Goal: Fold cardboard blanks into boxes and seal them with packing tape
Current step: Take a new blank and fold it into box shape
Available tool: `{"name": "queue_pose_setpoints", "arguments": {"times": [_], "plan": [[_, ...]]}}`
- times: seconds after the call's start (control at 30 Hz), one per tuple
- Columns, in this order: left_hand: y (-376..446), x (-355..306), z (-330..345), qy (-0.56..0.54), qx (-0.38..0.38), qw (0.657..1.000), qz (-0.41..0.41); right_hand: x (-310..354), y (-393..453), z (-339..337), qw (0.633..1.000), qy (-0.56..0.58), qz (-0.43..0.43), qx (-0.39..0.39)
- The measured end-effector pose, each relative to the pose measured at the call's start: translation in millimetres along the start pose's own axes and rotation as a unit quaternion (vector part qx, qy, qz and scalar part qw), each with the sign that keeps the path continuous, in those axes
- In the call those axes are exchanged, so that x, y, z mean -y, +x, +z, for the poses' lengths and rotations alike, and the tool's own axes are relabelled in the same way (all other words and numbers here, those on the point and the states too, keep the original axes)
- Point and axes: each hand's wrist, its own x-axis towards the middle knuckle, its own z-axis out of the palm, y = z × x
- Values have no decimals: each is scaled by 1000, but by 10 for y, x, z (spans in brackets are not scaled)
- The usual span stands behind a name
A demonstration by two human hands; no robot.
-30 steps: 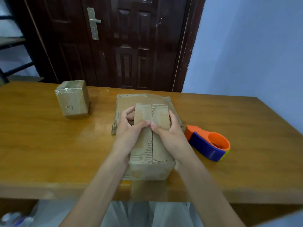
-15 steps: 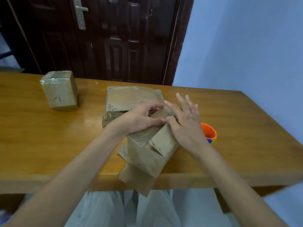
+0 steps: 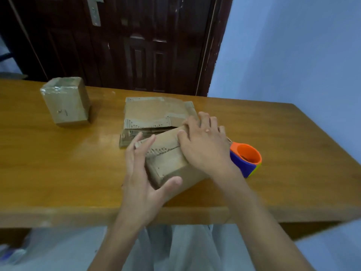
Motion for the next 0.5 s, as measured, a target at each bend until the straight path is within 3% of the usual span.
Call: {"name": "queue_pose_setpoints", "arguments": {"times": [0.07, 0.2, 0.33, 0.43, 0.5], "plan": [[77, 173, 24, 53, -32, 996, 59, 128, -73, 68, 999, -2, 24, -25], [188, 325, 12, 19, -49, 993, 104, 140, -95, 72, 1000, 14, 25, -1], [135, 219, 60, -30, -41, 996, 68, 171, -59, 85, 999, 37, 27, 15], [308, -113, -265, 77, -9, 989, 125, 126, -89, -7, 992, 116, 29, 31], [579, -538, -542, 230, 64, 951, 196, 149, -5, 20, 973, 204, 39, 102]]}}
